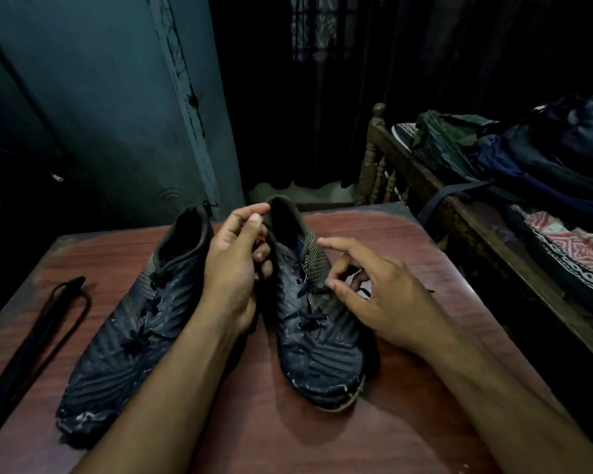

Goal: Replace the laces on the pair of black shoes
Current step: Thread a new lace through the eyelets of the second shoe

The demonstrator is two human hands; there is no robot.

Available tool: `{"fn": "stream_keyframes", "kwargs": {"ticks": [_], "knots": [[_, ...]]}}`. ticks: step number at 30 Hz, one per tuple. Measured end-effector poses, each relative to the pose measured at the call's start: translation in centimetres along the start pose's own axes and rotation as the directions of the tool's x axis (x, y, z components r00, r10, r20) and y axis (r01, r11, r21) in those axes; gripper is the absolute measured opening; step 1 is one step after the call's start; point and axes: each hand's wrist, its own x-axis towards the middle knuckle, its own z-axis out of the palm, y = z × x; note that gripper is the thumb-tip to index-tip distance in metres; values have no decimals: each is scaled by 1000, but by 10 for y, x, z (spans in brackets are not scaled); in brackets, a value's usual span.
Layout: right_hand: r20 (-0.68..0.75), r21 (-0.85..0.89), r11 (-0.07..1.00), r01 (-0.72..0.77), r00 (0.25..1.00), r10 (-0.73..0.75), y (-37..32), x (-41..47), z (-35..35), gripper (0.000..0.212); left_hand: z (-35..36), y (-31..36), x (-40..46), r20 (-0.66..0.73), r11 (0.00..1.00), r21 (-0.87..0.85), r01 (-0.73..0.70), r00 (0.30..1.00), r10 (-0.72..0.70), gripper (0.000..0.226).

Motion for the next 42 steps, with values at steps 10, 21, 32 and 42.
{"fn": "stream_keyframes", "kwargs": {"ticks": [10,21,32,42], "knots": [[37,-64,997,-40,998,43,-1,0,4,51,-12,-2,1,316,420,800,-429,895,314,37],[111,-140,986,-95,988,111,-12,-2,-6,27,-15,-5,3,445,148,821,-551,781,437,33],[258,-479,793,-376,804,536,-62,-12,-48,39,-16,-13,-8,475,226,791,-569,803,360,26],[84,253,903,-348,937,338,-167,-6,-85,39,-28,-10,-47,417,322,813,-484,872,258,46]]}}
